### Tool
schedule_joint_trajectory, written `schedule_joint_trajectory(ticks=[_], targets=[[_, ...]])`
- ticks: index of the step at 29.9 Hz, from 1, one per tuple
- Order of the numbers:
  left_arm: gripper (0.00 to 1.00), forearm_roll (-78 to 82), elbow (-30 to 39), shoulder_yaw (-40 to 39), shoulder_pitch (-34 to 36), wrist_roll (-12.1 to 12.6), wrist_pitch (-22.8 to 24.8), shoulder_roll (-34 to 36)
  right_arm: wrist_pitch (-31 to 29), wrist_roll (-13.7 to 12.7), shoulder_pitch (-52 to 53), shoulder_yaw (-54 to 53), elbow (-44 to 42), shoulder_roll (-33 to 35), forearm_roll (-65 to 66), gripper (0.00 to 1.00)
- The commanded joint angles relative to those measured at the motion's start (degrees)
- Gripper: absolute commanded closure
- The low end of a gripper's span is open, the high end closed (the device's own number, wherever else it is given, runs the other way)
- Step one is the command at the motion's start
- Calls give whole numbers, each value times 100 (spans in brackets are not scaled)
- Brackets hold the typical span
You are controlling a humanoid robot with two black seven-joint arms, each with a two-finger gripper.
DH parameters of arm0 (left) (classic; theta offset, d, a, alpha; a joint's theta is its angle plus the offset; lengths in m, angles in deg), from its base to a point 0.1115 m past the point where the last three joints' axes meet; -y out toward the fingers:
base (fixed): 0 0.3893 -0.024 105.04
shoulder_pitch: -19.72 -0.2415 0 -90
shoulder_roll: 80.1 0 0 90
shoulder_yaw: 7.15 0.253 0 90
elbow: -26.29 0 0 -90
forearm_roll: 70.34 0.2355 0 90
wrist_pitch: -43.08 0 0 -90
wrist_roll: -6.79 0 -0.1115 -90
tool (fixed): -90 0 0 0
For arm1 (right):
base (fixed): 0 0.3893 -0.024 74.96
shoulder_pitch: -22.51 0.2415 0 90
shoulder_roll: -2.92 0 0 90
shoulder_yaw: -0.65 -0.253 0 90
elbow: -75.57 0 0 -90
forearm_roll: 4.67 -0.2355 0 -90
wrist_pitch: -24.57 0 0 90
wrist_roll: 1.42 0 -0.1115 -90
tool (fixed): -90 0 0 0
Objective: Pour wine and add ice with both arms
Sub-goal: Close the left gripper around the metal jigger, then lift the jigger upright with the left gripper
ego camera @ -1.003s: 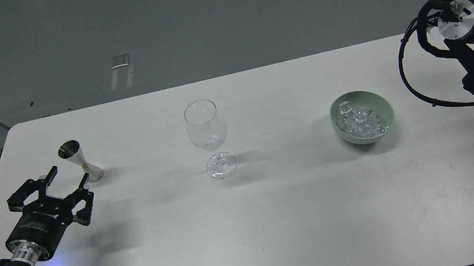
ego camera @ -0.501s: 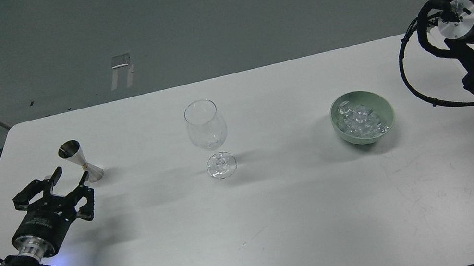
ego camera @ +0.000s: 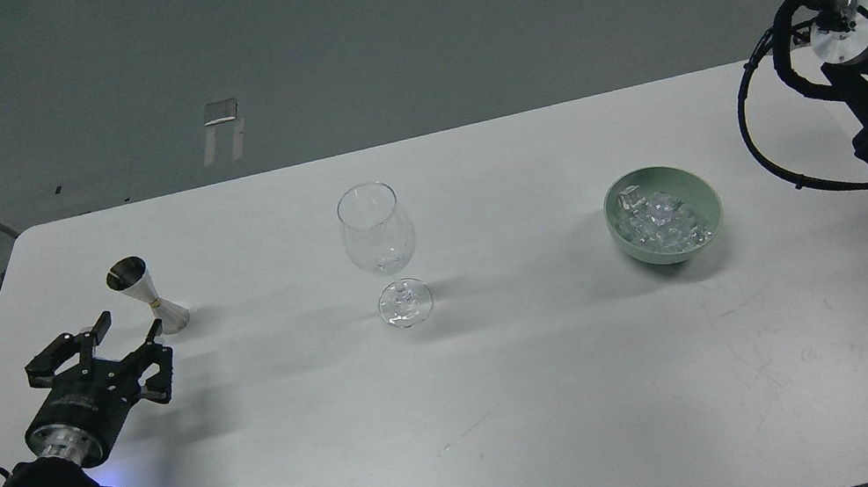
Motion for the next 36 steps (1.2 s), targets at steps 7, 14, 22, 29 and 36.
schedule_joint_trajectory(ticks=[7,14,22,29,36], targets=[[38,0,-508,11,366,50,-140,-272,-9,-1,-25,-3,8,23,0,0],[38,0,-807,29,586,111,-175,-333,-9,-1,-25,5,8,31,0,0],[38,9,-1422,55,946,164,-166,-580,-9,-1,-42,5,8,5,0,0],[34,9,-1607,73,1052,182,-184,-650,-9,-1,-42,5,8,14,0,0],[34,9,-1791,64,1245,190,-192,-650,-9,8,-86,-3,8,14,0,0]])
